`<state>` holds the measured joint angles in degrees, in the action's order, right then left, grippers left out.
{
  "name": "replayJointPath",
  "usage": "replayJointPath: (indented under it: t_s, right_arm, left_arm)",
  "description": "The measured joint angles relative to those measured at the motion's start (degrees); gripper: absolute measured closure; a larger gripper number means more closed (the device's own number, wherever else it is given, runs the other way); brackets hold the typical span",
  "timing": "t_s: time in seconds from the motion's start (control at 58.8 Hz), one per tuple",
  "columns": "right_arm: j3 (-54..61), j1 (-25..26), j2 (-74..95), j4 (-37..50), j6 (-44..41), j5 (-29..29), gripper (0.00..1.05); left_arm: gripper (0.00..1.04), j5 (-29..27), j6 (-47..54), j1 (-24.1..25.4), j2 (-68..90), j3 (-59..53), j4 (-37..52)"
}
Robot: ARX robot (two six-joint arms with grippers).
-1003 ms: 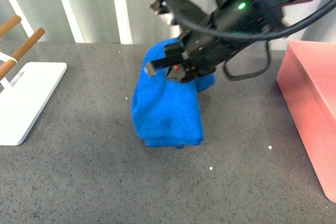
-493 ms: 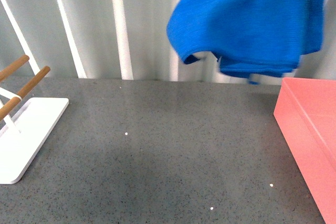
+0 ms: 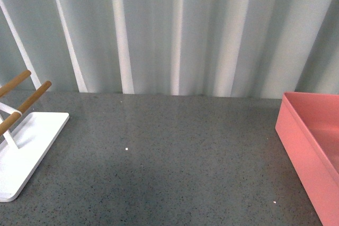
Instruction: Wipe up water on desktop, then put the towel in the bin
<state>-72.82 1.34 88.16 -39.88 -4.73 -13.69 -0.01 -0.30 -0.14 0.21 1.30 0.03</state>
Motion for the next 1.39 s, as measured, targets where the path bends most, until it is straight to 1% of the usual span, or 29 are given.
replayJointPath:
  t_s: [0.119, 0.442, 0.544, 0.561, 0.595, 0.612, 0.663, 0.85, 0.986, 1.037, 1.071, 1.105, 1.19, 1.394]
  right_arm:
    - [1.44, 0.63, 0.85, 1.75, -0.17, 1.57, 1.01]
    - [2.47, 1.95, 3.45, 4.28, -0.2, 1.46, 1.01]
    - [3.76, 2.25, 3.45, 3.98, 0.72, 3.34, 1.01]
    - [3.89, 2.27, 3.45, 3.96, 0.85, 3.52, 0.99]
    - [4.37, 2.27, 3.45, 3.87, 1.38, 3.76, 0.92]
    - [4.46, 2.27, 3.45, 3.87, 1.44, 3.82, 0.91]
    - [4.74, 2.27, 3.45, 3.87, 1.84, 3.96, 0.8]
    - [4.74, 2.32, 3.45, 3.87, 2.23, 4.0, 0.52]
    - [4.74, 2.32, 3.45, 3.87, 2.23, 3.98, 0.23]
    - [4.74, 2.32, 3.45, 3.87, 2.25, 3.98, 0.16]
    - [4.74, 2.32, 3.45, 3.87, 2.25, 3.98, 0.09]
    - [4.74, 2.32, 3.45, 3.87, 2.32, 3.98, 0.05]
    - [4.74, 2.32, 3.45, 3.87, 2.43, 3.98, 0.08]
    - [4.74, 2.32, 3.45, 3.87, 2.45, 3.98, 0.07]
  left_arm:
    - [0.07, -0.02, 0.0, 0.02, 0.0, 0.0, 0.0]
    - [0.07, 0.0, 0.0, 0.0, 0.0, 0.0, 0.0]
    - [0.07, 0.0, 0.02, 0.0, 0.0, 0.0, 0.0]
    - [0.07, 0.0, 0.02, 0.0, 0.0, 0.0, 0.0]
    - [0.07, 0.0, 0.02, 0.0, 0.0, 0.0, 0.0]
    - [0.07, 0.0, 0.02, 0.02, 0.0, 0.0, 0.0]
    - [0.07, 0.0, 0.02, 0.0, 0.0, 0.0, 0.0]
    - [0.07, 0.0, 0.02, 0.0, 0.0, 0.0, 0.0]
    - [0.07, 0.0, 0.0, 0.0, 0.0, 0.0, 0.0]
    - [0.07, 0.0, 0.0, 0.0, 0.0, 0.0, 0.0]
    - [0.07, 0.0, 0.02, 0.02, 0.0, 0.0, 0.0]
    - [0.07, 0.0, 0.02, 0.0, 0.0, 0.0, 0.0]
    - [0.07, 0.0, 0.0, 0.0, 0.0, 0.0, 0.0]
    - [0.07, 0.0, 0.02, 0.0, 0.0, 0.0, 0.0]
